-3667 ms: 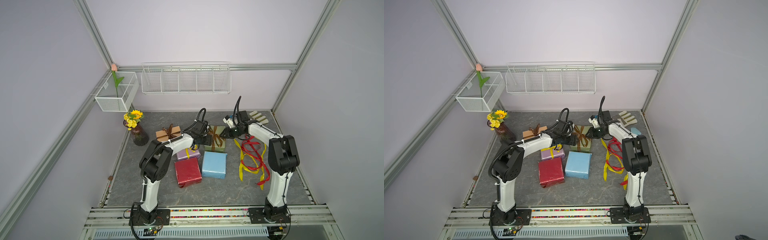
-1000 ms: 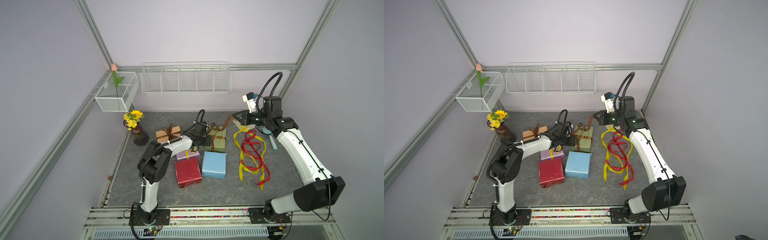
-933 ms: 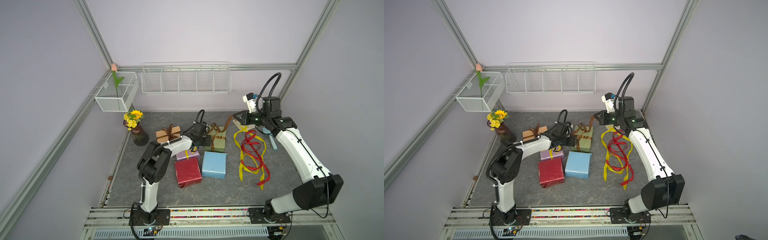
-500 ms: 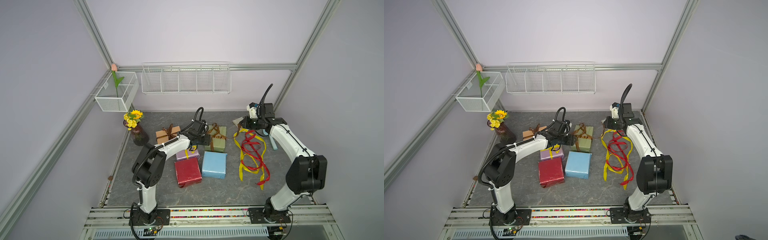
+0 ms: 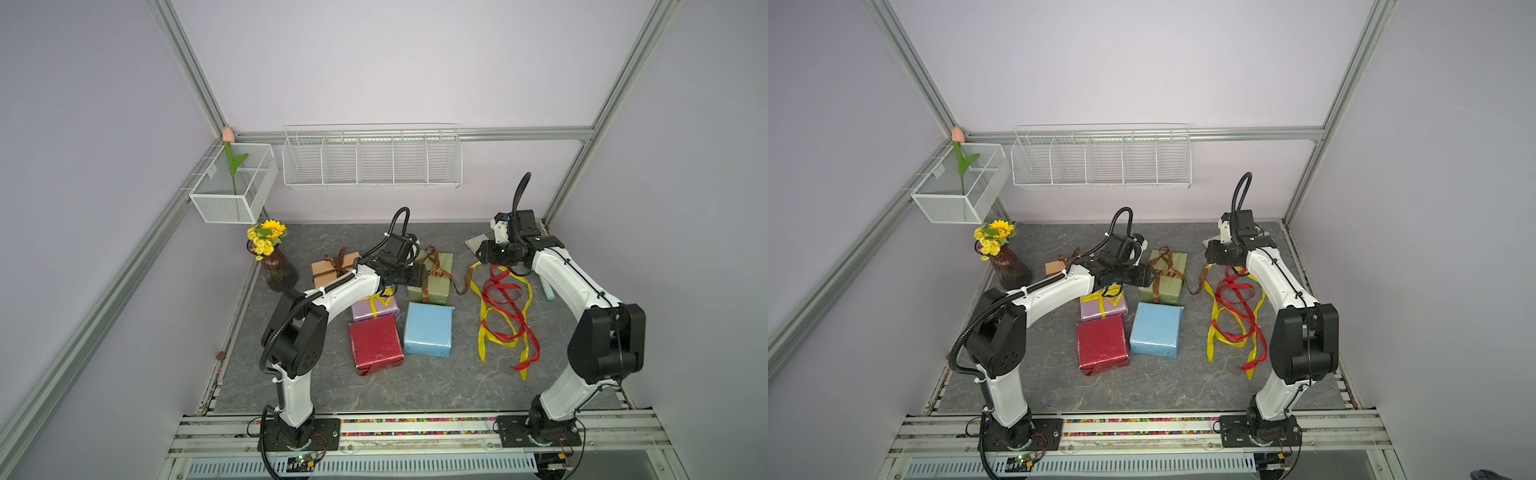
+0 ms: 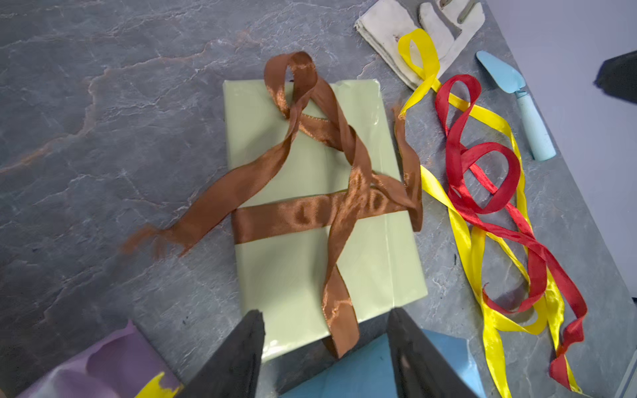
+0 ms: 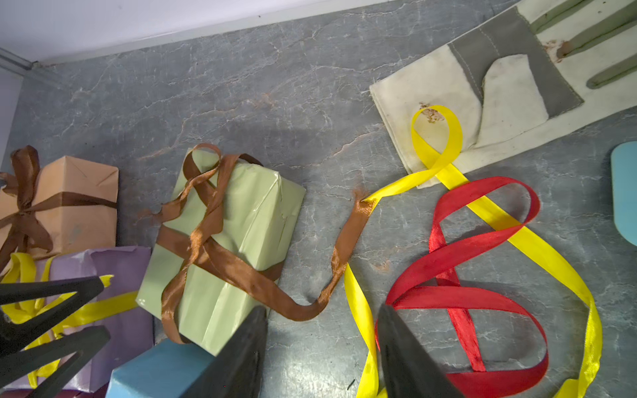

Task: Untie the ribbon bows on the gift boxes
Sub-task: Untie the ribbon from the gift box.

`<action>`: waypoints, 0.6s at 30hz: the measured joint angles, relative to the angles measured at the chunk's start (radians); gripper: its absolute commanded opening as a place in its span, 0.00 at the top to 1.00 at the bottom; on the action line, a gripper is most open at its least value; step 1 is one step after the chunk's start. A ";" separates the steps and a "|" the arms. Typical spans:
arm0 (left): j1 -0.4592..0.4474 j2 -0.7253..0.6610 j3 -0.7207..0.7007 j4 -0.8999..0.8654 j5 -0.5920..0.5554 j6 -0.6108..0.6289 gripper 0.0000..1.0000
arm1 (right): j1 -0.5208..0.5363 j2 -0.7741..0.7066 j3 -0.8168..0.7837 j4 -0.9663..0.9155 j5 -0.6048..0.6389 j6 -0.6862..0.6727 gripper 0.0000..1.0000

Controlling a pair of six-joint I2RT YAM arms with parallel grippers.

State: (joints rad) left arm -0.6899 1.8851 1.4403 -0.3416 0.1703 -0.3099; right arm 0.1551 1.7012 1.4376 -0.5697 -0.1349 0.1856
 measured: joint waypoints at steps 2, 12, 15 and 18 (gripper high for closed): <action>-0.004 0.000 0.003 0.000 0.008 0.000 0.40 | 0.025 0.000 0.000 -0.001 -0.013 -0.008 0.46; -0.009 0.145 0.196 -0.010 0.037 0.047 0.41 | 0.153 0.020 -0.117 0.083 -0.099 0.038 0.52; -0.009 0.197 0.253 -0.034 0.041 0.071 0.43 | 0.173 0.027 -0.160 0.107 -0.098 0.069 0.50; -0.009 0.233 0.283 -0.055 0.042 0.087 0.43 | 0.199 0.039 -0.183 0.136 -0.095 0.095 0.47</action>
State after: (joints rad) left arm -0.6991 2.1185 1.7237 -0.3965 0.2119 -0.2230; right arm 0.3538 1.7405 1.2549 -0.4335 -0.2295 0.2802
